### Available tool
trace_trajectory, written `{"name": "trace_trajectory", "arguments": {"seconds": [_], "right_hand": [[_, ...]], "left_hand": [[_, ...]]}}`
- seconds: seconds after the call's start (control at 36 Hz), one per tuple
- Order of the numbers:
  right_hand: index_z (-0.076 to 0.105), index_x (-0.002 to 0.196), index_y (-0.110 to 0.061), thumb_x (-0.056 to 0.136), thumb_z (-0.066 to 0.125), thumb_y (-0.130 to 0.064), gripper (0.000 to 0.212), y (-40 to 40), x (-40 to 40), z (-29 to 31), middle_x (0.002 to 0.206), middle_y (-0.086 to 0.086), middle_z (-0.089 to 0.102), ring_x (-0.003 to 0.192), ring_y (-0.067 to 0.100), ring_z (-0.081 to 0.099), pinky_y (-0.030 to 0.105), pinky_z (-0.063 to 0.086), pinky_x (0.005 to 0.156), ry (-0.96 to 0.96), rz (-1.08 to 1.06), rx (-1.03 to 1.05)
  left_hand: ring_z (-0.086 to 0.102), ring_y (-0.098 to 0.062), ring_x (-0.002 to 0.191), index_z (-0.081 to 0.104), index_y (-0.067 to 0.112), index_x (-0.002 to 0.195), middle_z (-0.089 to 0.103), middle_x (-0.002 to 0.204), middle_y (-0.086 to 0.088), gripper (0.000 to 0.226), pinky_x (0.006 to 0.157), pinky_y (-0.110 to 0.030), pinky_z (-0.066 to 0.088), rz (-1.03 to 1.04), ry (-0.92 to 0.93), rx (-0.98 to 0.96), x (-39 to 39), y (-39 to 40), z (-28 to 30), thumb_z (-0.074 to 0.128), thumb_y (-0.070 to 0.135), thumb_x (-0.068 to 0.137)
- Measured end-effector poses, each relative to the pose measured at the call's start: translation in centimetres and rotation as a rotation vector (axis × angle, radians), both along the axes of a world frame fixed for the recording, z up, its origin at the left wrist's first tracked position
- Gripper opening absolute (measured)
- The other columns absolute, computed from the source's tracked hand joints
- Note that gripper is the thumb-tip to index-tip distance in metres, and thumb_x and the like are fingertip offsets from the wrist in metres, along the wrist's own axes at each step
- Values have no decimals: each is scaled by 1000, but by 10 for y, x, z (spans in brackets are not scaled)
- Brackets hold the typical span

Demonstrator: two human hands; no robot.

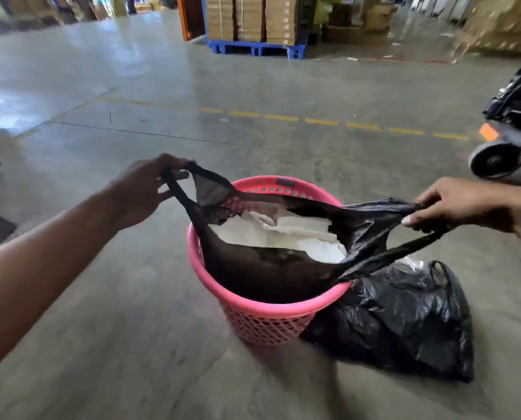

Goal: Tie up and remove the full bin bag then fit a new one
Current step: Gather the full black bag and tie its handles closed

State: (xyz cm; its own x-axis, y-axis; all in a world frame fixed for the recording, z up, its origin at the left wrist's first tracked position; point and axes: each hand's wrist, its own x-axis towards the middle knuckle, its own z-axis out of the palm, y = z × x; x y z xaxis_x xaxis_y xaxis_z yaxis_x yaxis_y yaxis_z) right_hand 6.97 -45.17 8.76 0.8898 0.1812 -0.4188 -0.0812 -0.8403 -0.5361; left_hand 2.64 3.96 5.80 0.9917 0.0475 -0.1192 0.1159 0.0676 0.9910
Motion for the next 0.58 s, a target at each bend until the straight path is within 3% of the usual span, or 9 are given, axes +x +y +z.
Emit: {"name": "trace_trajectory", "arguments": {"seconds": [0.06, 0.11, 0.19, 0.25, 0.31, 0.36, 0.42, 0.5, 0.58], "right_hand": [[73, 85, -3, 77, 78, -22, 21, 0, 6, 8, 70, 5, 69, 56, 8, 62, 20, 53, 53, 74, -123, 344], [69, 98, -5, 89, 66, -18, 16, 13, 12, 11, 85, 4, 72, 71, 9, 69, 23, 61, 71, 64, -248, 690], [67, 97, -16, 98, 57, -19, 10, 48, 23, 13, 114, 8, 69, 102, 17, 65, 33, 55, 94, -56, -291, 881], [63, 93, -19, 99, 57, -25, 11, 77, 24, 12, 120, 9, 72, 104, 20, 65, 35, 52, 93, -92, -296, 937], [61, 86, -18, 100, 55, -25, 17, 107, 22, 6, 99, 9, 78, 86, 21, 73, 31, 55, 76, -116, -260, 981], [60, 81, -14, 102, 52, -22, 24, 137, 14, -2, 72, 6, 74, 60, 18, 70, 26, 51, 58, -134, -242, 1017], [60, 78, -9, 103, 50, -18, 29, 167, 3, -14, 59, 6, 67, 45, 17, 58, 25, 45, 49, -139, -251, 1032], [60, 74, -5, 100, 46, -15, 31, 202, -16, -35, 56, 13, 62, 47, 24, 53, 34, 45, 50, -153, -179, 929], [64, 79, -9, 96, 50, -16, 24, 210, -32, -45, 84, 21, 67, 76, 33, 64, 49, 52, 73, -425, 69, 572]], "left_hand": [[61, -13, 130, 74, 26, 64, 74, 127, 3, 16, 104, -33, 43, -63, 11, -100, 6, 1, 6, 67, 31, 78], [57, -16, 137, 68, 26, 58, 70, 135, -4, 32, 114, -35, 40, -122, 21, -240, 11, -3, 9, 59, 28, 88], [61, -23, 133, 67, 23, 60, 74, 125, -10, 39, 113, -40, 44, -229, 11, -375, 15, -27, 10, 52, 29, 95], [65, -27, 127, 71, 20, 77, 76, 119, -15, 22, 102, -39, 55, -288, -12, -383, 16, -51, 8, 56, 27, 92], [71, -35, 110, 70, 16, 102, 75, 109, -22, 17, 91, -42, 58, -295, -49, -296, 18, -75, 1, 62, 19, 87], [67, -38, 92, 65, 15, 122, 71, 97, -29, 41, 86, -45, 53, -281, -118, -81, 20, -94, -11, 69, 11, 82], [66, -32, 82, 60, 17, 131, 70, 94, -25, 56, 76, -35, 56, -300, -186, 90, 18, -111, -22, 71, 4, 78], [66, -25, 80, 56, 11, 132, 67, 99, -16, 59, 66, -32, 59, -357, -256, 178, 15, -127, -35, 71, -9, 79], [65, -18, 77, 59, 12, 119, 64, 92, -14, 54, 59, -25, 58, -437, -245, 237, 14, -132, -41, 76, -6, 71]]}}
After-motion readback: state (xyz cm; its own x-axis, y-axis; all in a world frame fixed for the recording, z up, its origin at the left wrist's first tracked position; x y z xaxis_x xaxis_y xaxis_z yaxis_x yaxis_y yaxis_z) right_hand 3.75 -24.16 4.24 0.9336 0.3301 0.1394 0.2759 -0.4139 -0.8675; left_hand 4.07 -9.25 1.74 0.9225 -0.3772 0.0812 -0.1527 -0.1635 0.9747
